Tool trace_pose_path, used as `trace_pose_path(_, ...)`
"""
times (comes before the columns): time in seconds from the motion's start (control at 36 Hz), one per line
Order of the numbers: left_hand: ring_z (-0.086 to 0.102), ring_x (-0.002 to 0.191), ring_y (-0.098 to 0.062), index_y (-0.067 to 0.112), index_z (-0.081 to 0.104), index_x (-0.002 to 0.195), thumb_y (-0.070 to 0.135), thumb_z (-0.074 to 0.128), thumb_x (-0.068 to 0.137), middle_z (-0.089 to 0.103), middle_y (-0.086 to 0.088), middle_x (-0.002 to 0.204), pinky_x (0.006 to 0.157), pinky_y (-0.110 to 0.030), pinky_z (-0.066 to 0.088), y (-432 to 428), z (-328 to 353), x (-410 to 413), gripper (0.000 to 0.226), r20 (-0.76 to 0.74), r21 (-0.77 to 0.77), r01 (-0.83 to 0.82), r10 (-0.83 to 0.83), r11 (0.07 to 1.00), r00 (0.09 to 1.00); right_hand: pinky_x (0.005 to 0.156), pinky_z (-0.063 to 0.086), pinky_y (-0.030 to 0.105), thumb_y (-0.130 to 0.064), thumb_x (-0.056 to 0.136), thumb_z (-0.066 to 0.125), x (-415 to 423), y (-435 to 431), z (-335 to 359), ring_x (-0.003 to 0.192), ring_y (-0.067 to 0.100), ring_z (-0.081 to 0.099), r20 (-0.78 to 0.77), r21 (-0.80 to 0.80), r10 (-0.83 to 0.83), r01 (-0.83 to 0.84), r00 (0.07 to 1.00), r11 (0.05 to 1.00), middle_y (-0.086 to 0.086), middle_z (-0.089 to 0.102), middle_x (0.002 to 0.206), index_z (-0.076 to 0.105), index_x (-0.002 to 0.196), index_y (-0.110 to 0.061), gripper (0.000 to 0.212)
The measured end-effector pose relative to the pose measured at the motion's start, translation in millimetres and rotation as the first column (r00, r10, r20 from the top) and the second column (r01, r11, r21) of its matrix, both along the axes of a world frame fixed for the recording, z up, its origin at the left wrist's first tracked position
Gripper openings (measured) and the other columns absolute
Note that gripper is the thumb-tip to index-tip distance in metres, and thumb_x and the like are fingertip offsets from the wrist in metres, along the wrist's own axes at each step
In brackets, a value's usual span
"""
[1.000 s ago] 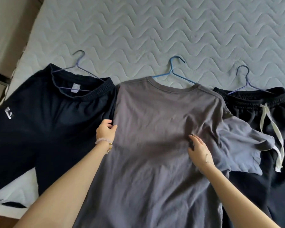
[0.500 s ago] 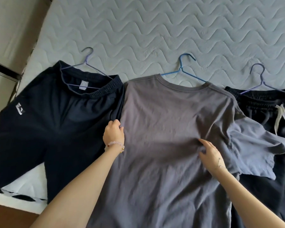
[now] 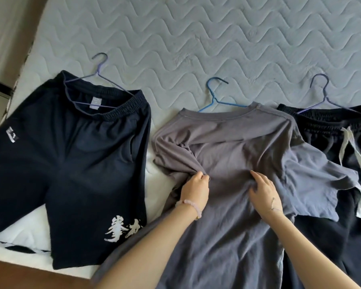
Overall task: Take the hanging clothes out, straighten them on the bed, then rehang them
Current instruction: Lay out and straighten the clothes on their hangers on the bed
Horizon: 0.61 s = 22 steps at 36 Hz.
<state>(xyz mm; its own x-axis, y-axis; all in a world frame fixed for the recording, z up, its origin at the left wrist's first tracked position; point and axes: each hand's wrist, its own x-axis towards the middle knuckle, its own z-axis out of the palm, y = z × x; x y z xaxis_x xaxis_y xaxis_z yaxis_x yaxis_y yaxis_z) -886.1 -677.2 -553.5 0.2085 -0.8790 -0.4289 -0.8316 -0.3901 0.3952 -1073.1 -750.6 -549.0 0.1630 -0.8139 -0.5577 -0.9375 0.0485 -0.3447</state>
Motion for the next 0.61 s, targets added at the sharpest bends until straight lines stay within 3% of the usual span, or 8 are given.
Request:
trace_pose_path(0.08, 0.061, 0.074, -0.026, 0.017, 0.067, 0.081, 0.019, 0.05, 0.083, 0.063, -0.002, 0.082, 0.059, -0.034, 0.049, 8.5, 11.6, 15.3, 0.017, 0.036, -0.354, -0.076, 0.095, 0.932, 0.995, 0.114, 0.033, 0.039, -0.007, 0.094, 0.048, -3.1, -2.4, 1.5, 0.139, 0.025, 0.037, 0.015, 0.025, 0.005, -0.005, 1.0, 1.0, 0.004, 0.041, 0.151, 0.038, 0.147, -0.014, 0.055)
trace_pose_path(0.14, 0.058, 0.078, -0.026, 0.016, 0.065, 0.086, 0.019, 0.054, 0.081, 0.063, -0.004, 0.089, 0.066, -0.036, 0.049, 12.2, 16.3, 32.4, 0.013, 0.07, -0.454, -0.238, 0.3, 0.859, 0.951, 0.113, 0.035, 0.04, -0.008, 0.094, 0.048, -3.8, -4.4, 1.9, 0.139, 0.025, 0.038, 0.023, 0.04, 0.001, -0.002, 1.0, 0.999, 0.003, 0.041, 0.151, 0.038, 0.147, -0.015, 0.054)
trace_pose_path(0.19, 0.057, 0.095, -0.032, 0.009, 0.062, 0.103, 0.017, 0.061, 0.081, 0.06, -0.014, 0.106, 0.081, -0.04, 0.048, 9.7, 15.9, 54.2, 0.023, 0.003, -0.367, -0.536, 0.578, 0.76, 0.816, 0.112, 0.037, 0.041, -0.008, 0.094, 0.048, -3.4, -6.0, 1.7, 0.138, 0.026, 0.039, 0.034, 0.05, -0.012, 0.01, 0.999, 0.999, 0.003, 0.041, 0.15, 0.039, 0.147, -0.015, 0.054)
trace_pose_path(0.25, 0.053, 0.11, -0.035, 0.002, 0.055, 0.117, 0.018, 0.066, 0.083, 0.053, -0.019, 0.12, 0.095, -0.041, 0.044, 4.2, 6.2, 77.3, 0.039, -0.16, -0.1, -0.777, 0.76, 0.622, 0.63, 0.11, 0.038, 0.041, -0.006, 0.093, 0.049, -2.7, -7.0, 0.5, 0.136, 0.027, 0.04, 0.036, 0.052, -0.025, 0.023, 0.999, 0.998, 0.005, 0.042, 0.149, 0.04, 0.146, -0.014, 0.055)
trace_pose_path(0.33, 0.052, 0.116, -0.032, 0.0, 0.047, 0.126, 0.018, 0.066, 0.084, 0.051, -0.017, 0.129, 0.101, -0.036, 0.041, -8.8, -3.5, 102.8, 0.049, -0.368, 0.207, -0.86, 0.852, 0.466, 0.373, 0.109, 0.037, 0.041, -0.006, 0.092, 0.05, 0.3, -11.6, -1.4, 0.132, 0.03, 0.042, 0.023, 0.055, -0.019, 0.018, 1.0, 0.998, 0.009, 0.044, 0.145, 0.04, 0.146, -0.013, 0.056)
trace_pose_path(0.39, 0.054, 0.115, -0.029, -0.001, 0.044, 0.129, 0.015, 0.067, 0.084, 0.054, -0.013, 0.123, 0.098, -0.032, 0.04, -17.4, -6.0, 112.6, 0.053, -0.389, 0.253, -0.868, 0.867, 0.426, 0.312, 0.107, 0.039, 0.041, -0.007, 0.092, 0.05, 6.0, -20.5, -1.4, 0.128, 0.033, 0.046, 0.013, 0.064, -0.014, 0.013, 1.0, 0.998, 0.013, 0.047, 0.139, 0.04, 0.146, -0.012, 0.055)
trace_pose_path(0.47, 0.056, 0.112, -0.028, 0.001, 0.047, 0.125, 0.016, 0.068, 0.082, 0.059, -0.013, 0.112, 0.097, -0.035, 0.043, -24.8, -13.3, 125.0, 0.05, -0.383, 0.294, -0.835, 0.858, 0.465, 0.343, 0.104, 0.041, 0.041, -0.008, 0.09, 0.052, 22.5, -41.8, -1.6, 0.121, 0.037, 0.052, 0.033, 0.026, 0.034, -0.035, 0.999, 0.999, 0.019, 0.053, 0.13, 0.044, 0.142, -0.008, 0.053)
trace_pose_path(0.61, 0.048, 0.117, -0.033, 0.011, 0.055, 0.117, 0.032, 0.063, 0.084, 0.054, -0.014, 0.121, 0.101, -0.044, 0.042, -30.0, -7.8, 131.8, 0.04, -0.236, 0.271, -0.665, 0.718, 0.696, 0.655, 0.103, 0.039, 0.04, -0.006, 0.088, 0.051, 68.4, -81.7, 6.4, 0.121, 0.038, 0.049, 0.06, -0.051, 0.158, -0.155, 0.986, 0.987, 0.02, 0.054, 0.128, 0.046, 0.14, -0.007, 0.051)
